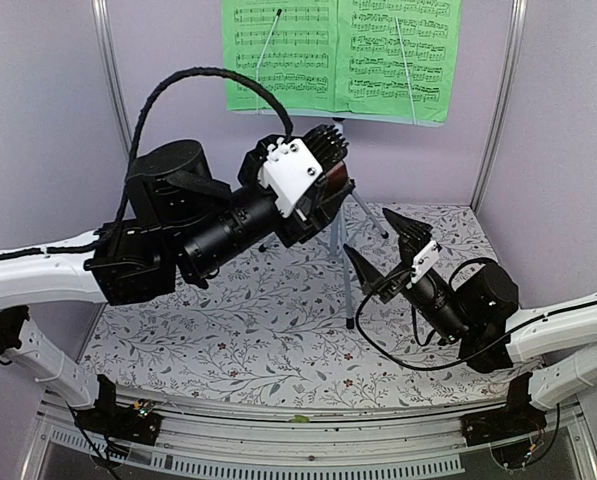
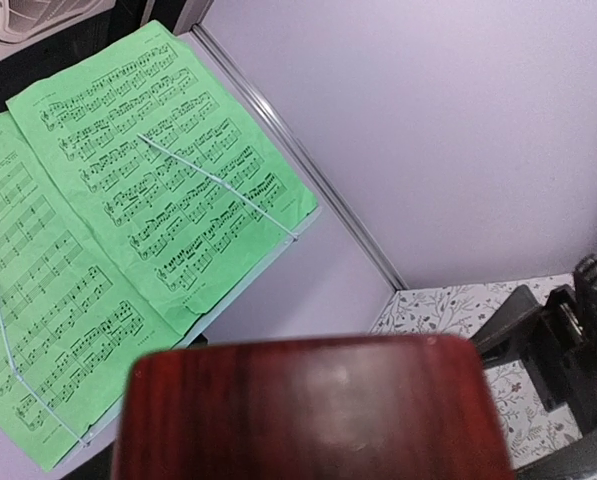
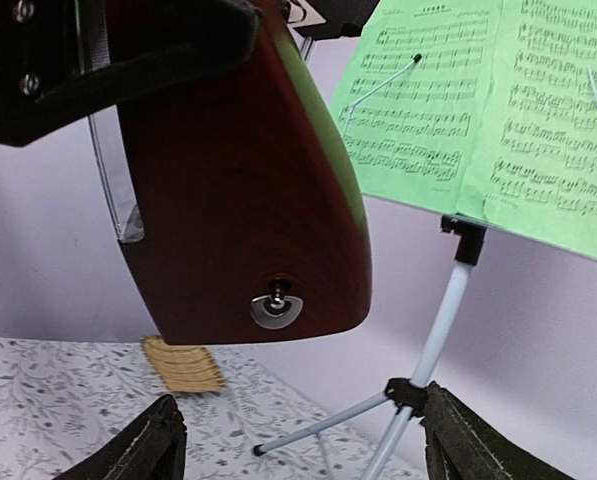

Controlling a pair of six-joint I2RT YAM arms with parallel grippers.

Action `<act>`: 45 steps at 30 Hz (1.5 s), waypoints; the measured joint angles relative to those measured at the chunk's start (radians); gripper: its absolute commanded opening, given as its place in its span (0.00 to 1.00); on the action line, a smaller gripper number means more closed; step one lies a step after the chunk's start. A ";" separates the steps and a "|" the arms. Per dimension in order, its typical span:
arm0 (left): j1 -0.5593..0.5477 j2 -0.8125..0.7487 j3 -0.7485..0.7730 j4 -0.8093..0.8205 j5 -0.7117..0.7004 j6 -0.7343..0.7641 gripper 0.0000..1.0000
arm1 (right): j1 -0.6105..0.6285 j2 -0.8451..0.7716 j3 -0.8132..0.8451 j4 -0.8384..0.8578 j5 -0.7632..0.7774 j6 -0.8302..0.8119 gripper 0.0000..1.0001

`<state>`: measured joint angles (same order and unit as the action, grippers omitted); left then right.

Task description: Set up the instrument practice props

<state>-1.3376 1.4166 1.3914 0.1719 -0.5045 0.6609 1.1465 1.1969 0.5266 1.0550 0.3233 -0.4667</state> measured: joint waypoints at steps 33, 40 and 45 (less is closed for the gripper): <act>-0.010 0.032 0.126 -0.155 0.043 -0.085 0.00 | 0.084 0.360 0.148 0.490 0.138 -1.221 0.45; -0.010 0.032 0.132 -0.161 0.048 -0.090 0.00 | 0.084 0.359 0.149 0.490 0.138 -1.246 0.39; -0.010 0.032 0.148 -0.192 0.048 -0.102 0.00 | 0.084 0.349 0.150 0.491 0.139 -1.260 0.34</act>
<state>-1.3472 1.4490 1.5391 -0.0196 -0.4564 0.5591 1.2304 1.5463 0.6762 1.5455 0.4622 -1.7264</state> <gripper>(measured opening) 0.683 0.365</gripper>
